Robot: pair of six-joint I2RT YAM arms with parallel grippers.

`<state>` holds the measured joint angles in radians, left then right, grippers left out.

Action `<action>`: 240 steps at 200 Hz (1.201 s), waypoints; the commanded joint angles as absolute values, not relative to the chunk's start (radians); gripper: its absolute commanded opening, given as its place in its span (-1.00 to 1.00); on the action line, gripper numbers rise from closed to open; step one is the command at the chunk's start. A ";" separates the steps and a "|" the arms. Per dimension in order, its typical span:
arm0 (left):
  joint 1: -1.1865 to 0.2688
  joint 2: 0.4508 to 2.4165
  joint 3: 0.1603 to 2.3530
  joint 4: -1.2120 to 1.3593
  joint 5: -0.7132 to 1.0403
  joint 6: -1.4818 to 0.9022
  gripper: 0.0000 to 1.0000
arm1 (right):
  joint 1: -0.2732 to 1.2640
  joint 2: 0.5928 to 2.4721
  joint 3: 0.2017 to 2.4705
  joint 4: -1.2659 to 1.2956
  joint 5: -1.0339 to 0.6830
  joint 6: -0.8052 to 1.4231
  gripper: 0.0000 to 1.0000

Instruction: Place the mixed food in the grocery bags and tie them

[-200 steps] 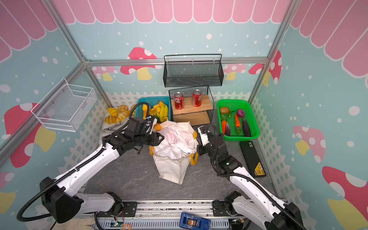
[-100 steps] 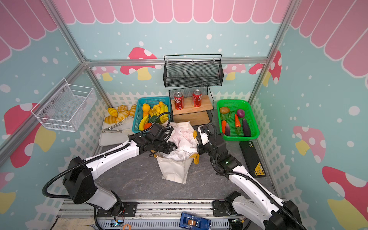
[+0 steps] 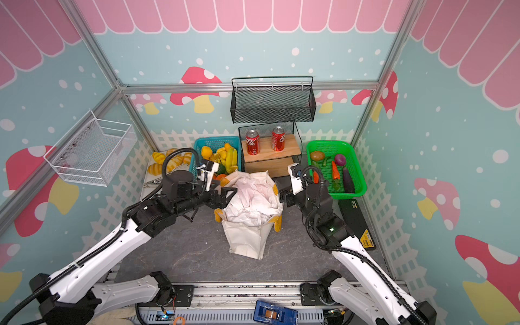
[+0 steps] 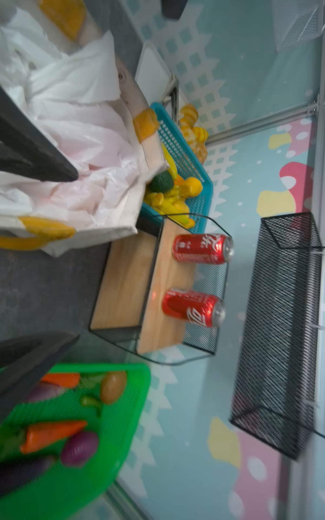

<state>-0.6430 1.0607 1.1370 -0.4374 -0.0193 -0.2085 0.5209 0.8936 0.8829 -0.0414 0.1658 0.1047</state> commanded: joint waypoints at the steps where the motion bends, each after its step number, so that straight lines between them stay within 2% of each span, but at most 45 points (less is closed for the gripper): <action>1: -0.569 0.974 1.016 -0.300 -0.232 -0.192 0.88 | 0.502 0.906 0.918 -0.067 0.348 0.043 0.82; 25: -0.458 0.878 0.862 -0.151 -0.371 -0.239 0.94 | 0.422 0.935 0.916 -0.017 0.407 0.042 0.89; 58: -0.311 0.828 0.635 0.109 -0.478 -0.237 0.96 | 0.263 0.987 0.833 0.133 0.387 0.083 0.94; 87: -0.179 0.922 0.475 0.344 -0.444 -0.221 0.96 | 0.206 1.042 0.674 0.313 0.397 0.073 0.96; 111: -0.134 1.049 0.384 0.514 -0.408 -0.169 0.96 | 0.187 1.086 0.512 0.489 0.391 0.084 0.99; 138: -0.124 1.177 0.357 0.608 -0.352 -0.086 0.99 | 0.183 1.137 0.353 0.716 0.407 0.066 0.99; 166: -0.114 1.319 0.345 0.742 -0.291 -0.042 0.99 | 0.177 1.245 0.285 0.869 0.417 0.015 0.99; 197: -0.103 1.395 0.418 0.704 -0.246 0.000 0.99 | 0.153 1.365 0.242 1.063 0.400 -0.012 0.99; 229: -0.039 1.558 0.369 0.966 -0.189 -0.038 1.00 | 0.119 1.431 0.259 1.149 0.335 -0.047 0.98; 240: -0.023 1.514 0.388 0.846 -0.156 -0.060 1.00 | 0.088 1.489 0.250 1.216 0.280 -0.034 0.99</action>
<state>-0.0628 1.5093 0.3843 0.7902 -0.2367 -0.0456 0.1337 1.4132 0.2584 1.0172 0.3607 -0.0044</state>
